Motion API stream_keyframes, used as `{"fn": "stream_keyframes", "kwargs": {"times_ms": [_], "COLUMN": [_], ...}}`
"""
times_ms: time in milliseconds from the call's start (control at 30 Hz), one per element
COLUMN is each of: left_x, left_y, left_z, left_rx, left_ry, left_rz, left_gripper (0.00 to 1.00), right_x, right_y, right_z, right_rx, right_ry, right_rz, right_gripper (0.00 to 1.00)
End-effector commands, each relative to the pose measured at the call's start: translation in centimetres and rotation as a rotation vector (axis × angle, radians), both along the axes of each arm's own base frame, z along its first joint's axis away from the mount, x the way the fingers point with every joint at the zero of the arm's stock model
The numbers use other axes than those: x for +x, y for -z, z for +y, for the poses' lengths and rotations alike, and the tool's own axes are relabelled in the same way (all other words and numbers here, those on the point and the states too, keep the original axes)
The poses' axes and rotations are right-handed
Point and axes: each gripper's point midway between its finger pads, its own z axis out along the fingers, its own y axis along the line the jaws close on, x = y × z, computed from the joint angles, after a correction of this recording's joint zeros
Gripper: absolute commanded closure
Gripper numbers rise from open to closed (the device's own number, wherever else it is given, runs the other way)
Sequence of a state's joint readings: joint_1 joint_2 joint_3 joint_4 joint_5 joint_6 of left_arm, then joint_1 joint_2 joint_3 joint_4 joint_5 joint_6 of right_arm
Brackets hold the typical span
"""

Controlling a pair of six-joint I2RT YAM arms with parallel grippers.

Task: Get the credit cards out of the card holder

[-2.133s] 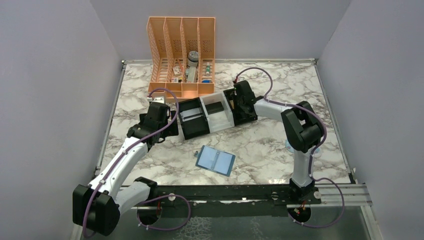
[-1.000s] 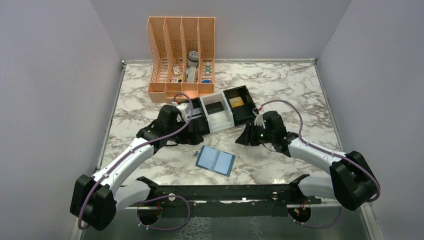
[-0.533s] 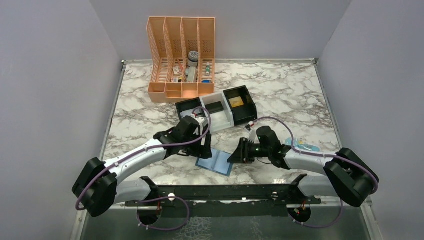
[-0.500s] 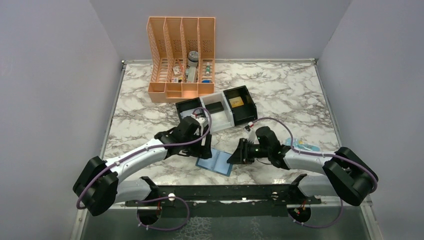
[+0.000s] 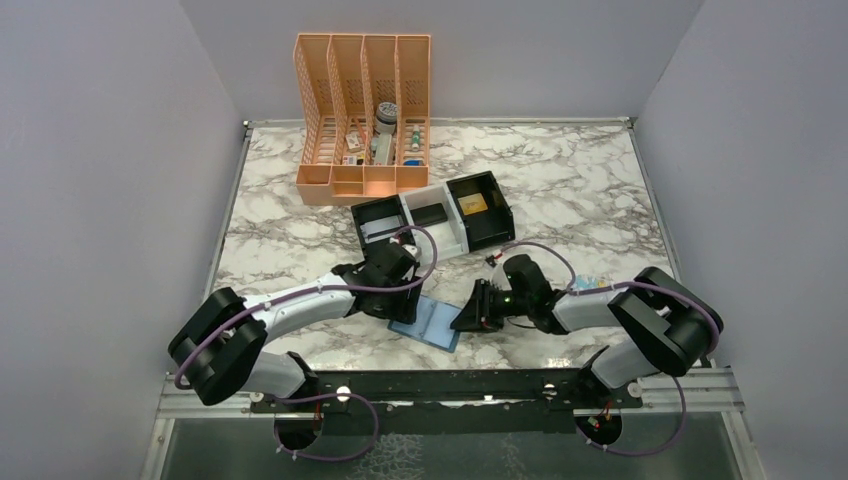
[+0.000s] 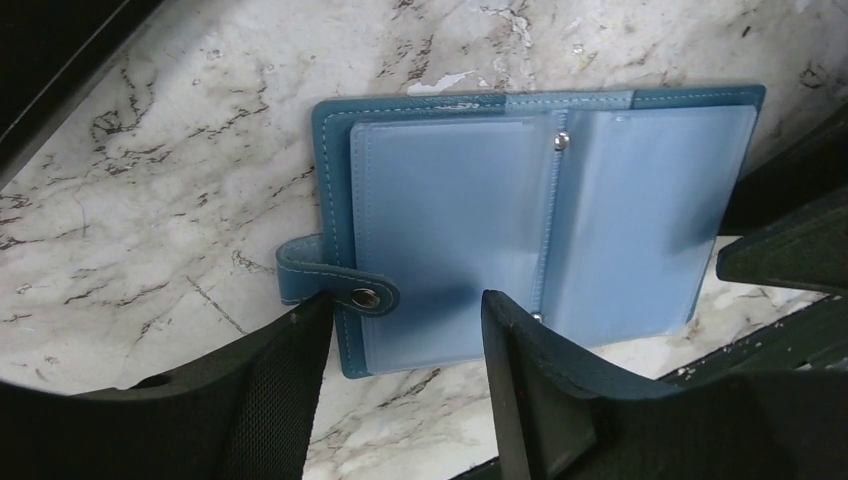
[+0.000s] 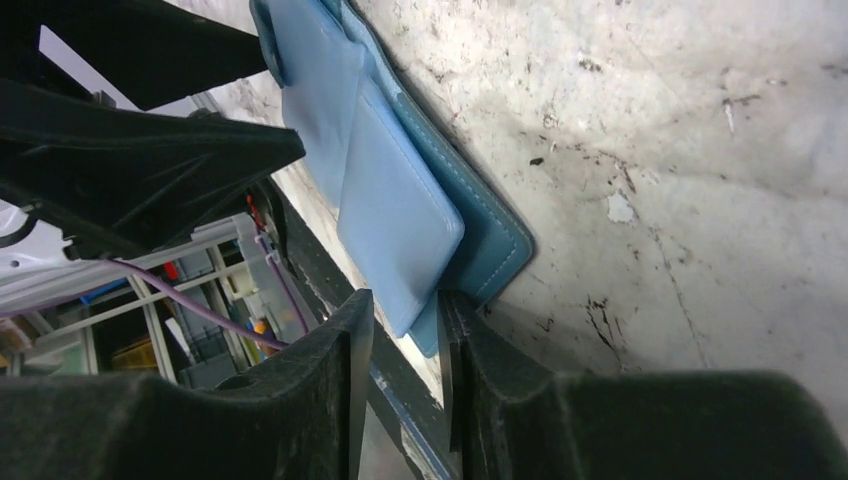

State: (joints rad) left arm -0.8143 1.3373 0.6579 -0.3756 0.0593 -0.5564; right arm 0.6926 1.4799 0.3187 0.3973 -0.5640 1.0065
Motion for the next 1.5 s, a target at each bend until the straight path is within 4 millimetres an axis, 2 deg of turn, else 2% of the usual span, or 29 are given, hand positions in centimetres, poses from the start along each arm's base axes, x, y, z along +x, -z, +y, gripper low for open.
{"fn": "stream_keyframes", "kwargs": {"times_ms": [0,100,167,233,267,400,533,633,800,933,1133,1233,1467], "left_x": [-0.7,-1.1,-1.3,-1.4,-1.4,-1.2,-0.9,-0.5,0.7,1.3,1.2,1.1,2.0], "left_y": [1.5,1.9,2.0,2.1,2.1,1.8,1.5,0.7,-2.2,-4.6,-5.5,-5.8,-6.4], "left_z": [0.4,0.1,-0.2,-0.4,-0.4,-0.8,-1.0,-1.4,-2.8,-4.1,-4.6,-4.3,-1.5], "left_rx": [0.047,0.049,0.044,0.045,0.045,0.042,0.041,0.021,-0.063,-0.157,-0.219,-0.211,-0.124], "left_ry": [0.000,0.013,0.025,0.028,0.028,0.026,0.024,0.009,-0.017,-0.045,-0.089,-0.104,-0.223], "left_rz": [0.010,0.022,0.025,0.023,0.023,0.010,0.001,-0.021,-0.082,-0.115,-0.113,-0.117,-0.186], "left_gripper": [0.45,0.52,0.54,0.56,0.56,0.59,0.60,0.58,0.48,0.42,0.39,0.38,0.36], "right_x": [0.8,1.6,2.2,2.7,3.0,4.9,6.0,6.0,4.6,4.4,4.4,4.2,4.2], "right_y": [-0.2,-0.9,-1.6,-2.3,-2.5,-1.6,1.0,2.3,1.7,1.6,1.6,1.8,1.9], "right_z": [1.1,2.0,2.5,3.0,3.1,2.4,-0.5,-2.2,-1.0,-1.0,-1.3,-1.3,-1.5], "right_rx": [0.031,0.052,0.073,0.084,0.078,-0.105,-0.346,-0.448,-0.355,-0.349,-0.359,-0.360,-0.370], "right_ry": [-0.002,-0.010,-0.014,-0.024,-0.025,-0.002,0.021,0.019,-0.069,-0.078,-0.078,-0.084,-0.084], "right_rz": [-0.010,-0.026,-0.044,-0.072,-0.090,-0.160,-0.215,-0.219,-0.223,-0.225,-0.230,-0.222,-0.224], "right_gripper": [0.69,0.72,0.80,0.96,0.99,0.99,0.99,0.99,0.99,0.99,0.99,0.99,0.99]}}
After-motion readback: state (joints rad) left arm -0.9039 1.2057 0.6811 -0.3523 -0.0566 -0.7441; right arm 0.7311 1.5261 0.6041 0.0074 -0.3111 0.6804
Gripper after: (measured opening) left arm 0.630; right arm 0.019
